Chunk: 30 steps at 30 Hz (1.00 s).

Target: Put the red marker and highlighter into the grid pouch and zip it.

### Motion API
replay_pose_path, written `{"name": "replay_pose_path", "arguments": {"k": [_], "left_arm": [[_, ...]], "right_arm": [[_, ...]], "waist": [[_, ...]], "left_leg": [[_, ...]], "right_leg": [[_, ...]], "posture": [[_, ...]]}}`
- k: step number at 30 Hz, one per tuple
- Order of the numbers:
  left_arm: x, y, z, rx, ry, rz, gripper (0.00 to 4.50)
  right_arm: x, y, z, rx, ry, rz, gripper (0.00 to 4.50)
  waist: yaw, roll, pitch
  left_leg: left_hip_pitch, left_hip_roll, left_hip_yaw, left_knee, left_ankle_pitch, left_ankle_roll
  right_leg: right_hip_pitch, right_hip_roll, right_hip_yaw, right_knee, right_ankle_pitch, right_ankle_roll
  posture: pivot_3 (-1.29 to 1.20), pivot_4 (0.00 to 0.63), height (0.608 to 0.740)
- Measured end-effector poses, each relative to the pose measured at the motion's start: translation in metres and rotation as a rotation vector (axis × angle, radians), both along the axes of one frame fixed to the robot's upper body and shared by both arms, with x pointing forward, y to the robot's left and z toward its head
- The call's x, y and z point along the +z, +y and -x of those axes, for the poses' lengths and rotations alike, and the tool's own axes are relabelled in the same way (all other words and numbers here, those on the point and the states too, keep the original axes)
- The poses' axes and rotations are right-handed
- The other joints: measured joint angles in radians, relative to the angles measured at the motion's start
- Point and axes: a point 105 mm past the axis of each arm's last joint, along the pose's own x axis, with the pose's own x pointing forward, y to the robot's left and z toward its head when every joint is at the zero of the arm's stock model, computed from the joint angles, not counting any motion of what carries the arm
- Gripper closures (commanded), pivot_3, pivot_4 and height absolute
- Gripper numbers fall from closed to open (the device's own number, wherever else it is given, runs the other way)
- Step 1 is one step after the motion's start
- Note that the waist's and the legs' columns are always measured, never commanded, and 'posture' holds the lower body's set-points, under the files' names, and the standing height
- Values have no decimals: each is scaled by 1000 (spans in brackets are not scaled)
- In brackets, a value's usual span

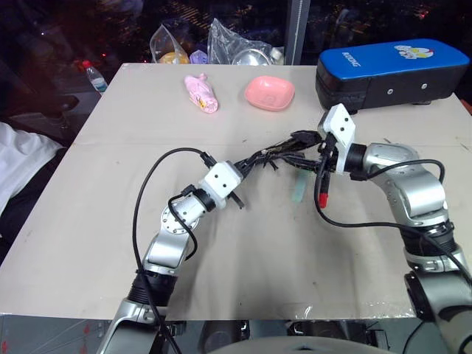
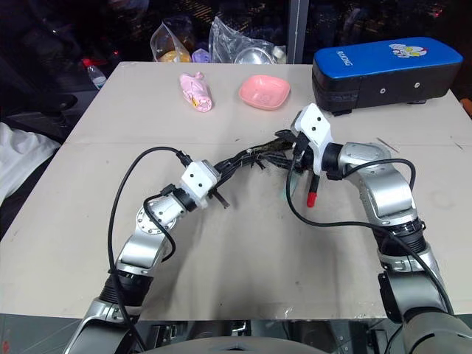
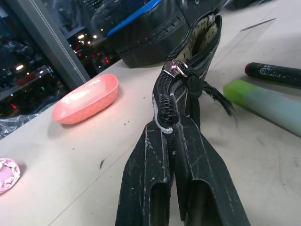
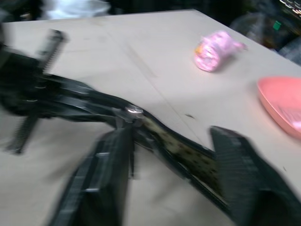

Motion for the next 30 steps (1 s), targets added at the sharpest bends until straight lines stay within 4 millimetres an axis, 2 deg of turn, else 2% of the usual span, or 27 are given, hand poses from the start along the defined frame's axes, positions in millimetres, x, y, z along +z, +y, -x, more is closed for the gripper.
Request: {"name": "replay_pose_path", "arguments": {"k": [1,2,6,12,16,18,21,26,30], "left_arm": [[0,0,-1,0,0,-1,4500],[0,0,-1,-1,0,-2,4500],[-1,1,-1,1,4,-3,4500],[-1,0,-1,-1,2,-4,4500],[-1,-1,-1,-3,2,-6,4500],[-1,-1,-1,-5,1,-5,4500],[-1,-2,-1,-7,0,-5,4500],[-2,-2,-1,-1,-2,-7,4500],[-1,-3,-1,1,-3,-4,4500]], "right_arm": [[-4,-3,-4,-28,16,2,4047],[-8,-6,-8,-52,27,3,4442],[-15,-11,-18,-118,53,2,4442],[-15,-6,-30,-167,51,-2,4442],[-25,10,-33,-116,-53,153,4442],[-30,20,-34,-65,-137,237,3856],[-29,34,-32,40,-276,331,2593],[-37,32,-36,116,-526,526,70],[-40,25,-39,128,-591,570,24]], "waist": [[0,0,0],[-1,0,0],[-2,0,0],[-3,0,0],[-4,0,0],[-5,0,0],[-5,0,0],[-3,0,0],[-5,0,0]], "left_leg": [[0,0,0,0,0,0],[0,0,0,0,0,0],[0,0,0,0,0,0],[0,0,1,0,0,0],[0,0,1,-1,0,0],[0,0,2,-1,0,0],[0,0,2,-1,0,0],[0,0,4,-1,0,0],[0,1,4,-1,0,-1]], "right_leg": [[0,0,0,0,0,0],[0,0,0,0,0,0],[0,0,0,0,0,0],[-1,0,1,0,0,0],[-1,0,1,0,0,0],[-2,0,2,0,0,0],[-2,0,2,0,0,0],[-2,0,2,0,0,0],[-2,0,2,0,0,0]], "posture": [[0,150,740],[0,150,740],[0,150,740],[0,150,740],[0,150,740],[0,150,740],[0,150,740],[0,150,740],[0,150,740]]}}
